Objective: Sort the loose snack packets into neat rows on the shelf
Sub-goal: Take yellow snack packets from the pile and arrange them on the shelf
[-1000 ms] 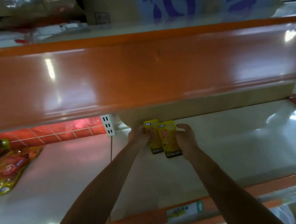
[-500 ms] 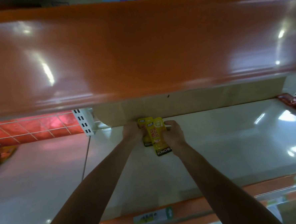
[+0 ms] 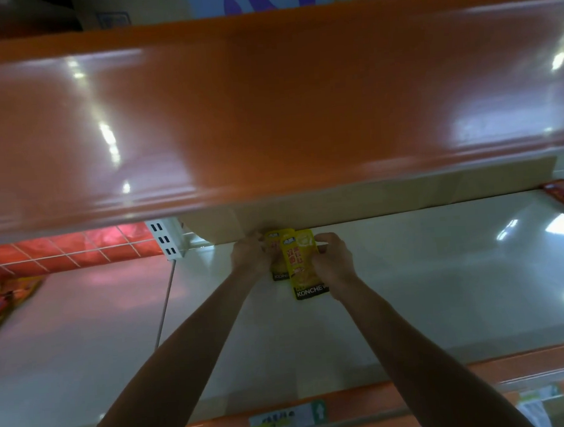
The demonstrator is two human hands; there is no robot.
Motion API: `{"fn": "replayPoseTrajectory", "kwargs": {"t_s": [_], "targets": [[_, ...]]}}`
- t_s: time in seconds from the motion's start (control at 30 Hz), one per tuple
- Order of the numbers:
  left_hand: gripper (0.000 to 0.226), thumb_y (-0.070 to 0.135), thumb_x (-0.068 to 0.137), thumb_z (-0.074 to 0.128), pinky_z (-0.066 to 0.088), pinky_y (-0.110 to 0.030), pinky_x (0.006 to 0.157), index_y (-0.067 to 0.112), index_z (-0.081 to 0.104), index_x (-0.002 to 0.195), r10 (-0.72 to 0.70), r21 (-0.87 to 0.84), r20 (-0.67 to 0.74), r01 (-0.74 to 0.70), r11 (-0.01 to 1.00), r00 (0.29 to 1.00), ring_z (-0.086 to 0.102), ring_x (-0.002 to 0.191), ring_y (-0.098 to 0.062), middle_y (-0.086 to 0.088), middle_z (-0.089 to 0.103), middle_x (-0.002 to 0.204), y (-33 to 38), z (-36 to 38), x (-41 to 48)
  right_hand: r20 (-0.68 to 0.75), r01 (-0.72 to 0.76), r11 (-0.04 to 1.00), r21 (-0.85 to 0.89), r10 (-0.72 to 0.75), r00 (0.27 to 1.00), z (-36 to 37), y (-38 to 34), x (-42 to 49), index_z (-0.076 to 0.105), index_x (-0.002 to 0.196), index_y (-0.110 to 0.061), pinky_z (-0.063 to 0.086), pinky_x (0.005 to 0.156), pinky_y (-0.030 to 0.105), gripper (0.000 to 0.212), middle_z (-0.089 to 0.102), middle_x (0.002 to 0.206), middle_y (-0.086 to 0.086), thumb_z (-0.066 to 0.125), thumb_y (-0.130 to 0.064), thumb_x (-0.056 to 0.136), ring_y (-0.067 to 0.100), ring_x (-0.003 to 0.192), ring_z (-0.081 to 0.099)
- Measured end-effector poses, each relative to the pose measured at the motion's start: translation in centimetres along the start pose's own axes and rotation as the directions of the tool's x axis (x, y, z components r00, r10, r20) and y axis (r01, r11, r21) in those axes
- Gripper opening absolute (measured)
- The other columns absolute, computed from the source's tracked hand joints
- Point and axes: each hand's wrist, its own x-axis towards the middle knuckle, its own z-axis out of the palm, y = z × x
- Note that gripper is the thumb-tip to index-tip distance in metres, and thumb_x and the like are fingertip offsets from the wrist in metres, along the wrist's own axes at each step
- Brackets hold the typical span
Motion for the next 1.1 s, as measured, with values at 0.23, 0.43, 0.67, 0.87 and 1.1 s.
{"fn": "replayPoseTrajectory", "kwargs": {"t_s": [0.23, 0.43, 0.67, 0.87, 1.1], "targets": [[0.036, 0.015, 0.084, 0.064, 0.051, -0.031, 0.09, 0.016, 0.062, 0.12, 0.01, -0.014, 0.036, -0.01, 1.0, 0.999, 0.063, 0.104, -0.02, -0.003, 0.07, 0.108, -1.4, -0.5, -1.5, 0.038, 0.035, 0.997, -0.072, -0.033, 0.999, 1.2, 0.2, -0.4, 0.05, 0.127, -0.013, 0.048, 0.065, 0.026, 0.039, 0.064, 0.104, 0.006, 0.051, -0.008, 0.089, 0.017, 0.082, 0.058], [0.036, 0.011, 0.084, 0.06, 0.05, -0.031, 0.092, 0.014, 0.063, 0.12, 0.05, -0.01, 0.035, -0.05, 0.999, 0.998, 0.061, 0.106, -0.018, -0.002, 0.07, 0.108, -1.2, -0.8, -2.2, 0.011, 0.086, 0.947, -0.31, -0.087, 0.996, 1.9, 0.2, -0.5, 0.05, 0.127, -0.01, 0.043, 0.075, 0.028, 0.035, 0.061, 0.119, 0.013, 0.049, -0.012, 0.092, 0.028, 0.107, 0.059], [0.03, 0.015, 0.085, 0.062, 0.049, -0.03, 0.091, 0.015, 0.067, 0.114, 0.075, 0.022, 0.039, -0.076, 0.997, 0.996, 0.062, 0.106, -0.021, -0.004, 0.069, 0.11, -1.0, -0.9, -2.7, 0.006, 0.148, 0.816, -0.559, -0.175, 0.985, 3.0, 0.3, -0.3, 0.05, 0.114, -0.005, 0.039, 0.078, 0.031, 0.026, 0.058, 0.116, 0.015, 0.051, -0.021, 0.094, 0.029, 0.108, 0.054], [0.029, 0.015, 0.085, 0.062, 0.05, -0.032, 0.09, 0.013, 0.068, 0.113, 0.097, 0.041, 0.037, -0.099, 0.994, 0.995, 0.062, 0.105, -0.024, -0.007, 0.07, 0.109, -0.8, -0.9, -3.1, 0.014, 0.145, 0.788, -0.599, -0.171, 0.985, 3.0, 0.4, -0.2, 0.049, 0.114, -0.003, 0.041, 0.077, 0.032, 0.044, 0.057, 0.116, 0.014, 0.058, -0.039, 0.092, 0.03, 0.107, 0.056], [0.03, 0.01, 0.085, 0.057, 0.049, -0.033, 0.09, 0.011, 0.067, 0.114, 0.088, 0.051, 0.042, -0.09, 0.995, 0.995, 0.061, 0.106, -0.024, -0.008, 0.068, 0.111, -0.4, -1.1, -3.5, -0.004, 0.154, 0.823, -0.547, -0.186, 0.983, 3.1, 0.6, 0.3, 0.055, 0.105, -0.006, 0.038, 0.07, 0.029, 0.039, 0.062, 0.107, 0.013, 0.06, -0.041, 0.09, 0.028, 0.099, 0.059]]}}
